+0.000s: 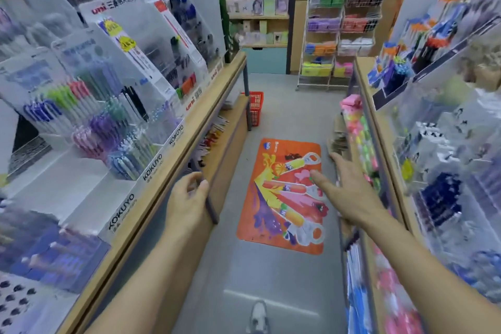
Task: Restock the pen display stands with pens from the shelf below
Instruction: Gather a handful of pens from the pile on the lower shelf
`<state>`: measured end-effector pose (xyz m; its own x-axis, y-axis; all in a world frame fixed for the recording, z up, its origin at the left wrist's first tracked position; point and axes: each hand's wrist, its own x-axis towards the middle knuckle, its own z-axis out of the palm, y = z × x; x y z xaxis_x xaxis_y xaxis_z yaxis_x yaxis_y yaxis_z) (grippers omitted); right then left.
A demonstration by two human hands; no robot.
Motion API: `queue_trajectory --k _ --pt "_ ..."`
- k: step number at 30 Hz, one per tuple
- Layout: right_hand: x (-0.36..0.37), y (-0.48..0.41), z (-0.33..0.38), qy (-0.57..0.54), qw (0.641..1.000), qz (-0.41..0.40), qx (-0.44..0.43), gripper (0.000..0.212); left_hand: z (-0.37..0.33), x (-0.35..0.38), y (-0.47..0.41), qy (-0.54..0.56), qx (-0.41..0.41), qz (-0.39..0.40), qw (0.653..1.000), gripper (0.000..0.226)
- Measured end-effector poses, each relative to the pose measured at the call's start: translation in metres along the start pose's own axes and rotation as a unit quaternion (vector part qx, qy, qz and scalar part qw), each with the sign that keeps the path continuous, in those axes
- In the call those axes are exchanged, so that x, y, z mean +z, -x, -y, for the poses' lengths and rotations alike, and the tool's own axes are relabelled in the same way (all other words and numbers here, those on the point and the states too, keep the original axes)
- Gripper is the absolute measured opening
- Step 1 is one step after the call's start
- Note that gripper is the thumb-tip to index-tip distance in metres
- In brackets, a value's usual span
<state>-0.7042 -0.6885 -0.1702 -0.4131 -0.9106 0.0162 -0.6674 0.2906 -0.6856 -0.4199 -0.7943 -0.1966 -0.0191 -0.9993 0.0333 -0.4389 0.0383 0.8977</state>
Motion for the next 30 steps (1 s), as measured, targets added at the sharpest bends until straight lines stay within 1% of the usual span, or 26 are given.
queue_trajectory --k 2,7,10,14,17,22,25,28,30 --pt "0.005 -0.055 -0.004 0.049 0.999 0.007 -0.015 0.084 0.003 0.025 -0.044 0.018 -0.027 -0.009 0.999 0.028" --pt "0.042 -0.215 -0.011 0.115 0.992 0.024 -0.041 0.084 0.014 0.089 -0.177 0.056 -0.066 -0.017 0.996 0.03" --pt "0.068 -0.303 -0.01 0.175 0.981 0.039 -0.07 0.084 0.019 0.118 -0.25 0.094 -0.113 -0.025 0.989 0.03" --pt "0.097 -0.404 -0.008 0.189 0.976 0.079 -0.072 0.078 0.022 0.154 -0.329 0.115 -0.174 -0.045 0.977 0.029" --pt "0.12 -0.475 -0.014 0.183 0.972 0.128 -0.071 0.074 0.032 0.179 -0.371 0.068 -0.187 -0.047 0.979 0.021" --pt "0.163 -0.603 -0.024 0.184 0.953 0.21 -0.114 0.066 0.07 0.221 -0.435 -0.035 -0.209 -0.063 0.975 0.029" --pt "0.201 -0.683 -0.037 0.197 0.931 0.267 -0.154 0.071 0.097 0.252 -0.474 -0.067 -0.247 -0.09 0.962 0.03" --pt "0.241 -0.752 -0.044 0.202 0.904 0.329 -0.184 0.073 0.115 0.288 -0.502 -0.083 -0.303 -0.132 0.94 0.032" --pt "0.259 -0.788 -0.048 0.213 0.885 0.365 -0.194 0.074 0.124 0.314 -0.515 -0.086 -0.341 -0.136 0.926 0.032"
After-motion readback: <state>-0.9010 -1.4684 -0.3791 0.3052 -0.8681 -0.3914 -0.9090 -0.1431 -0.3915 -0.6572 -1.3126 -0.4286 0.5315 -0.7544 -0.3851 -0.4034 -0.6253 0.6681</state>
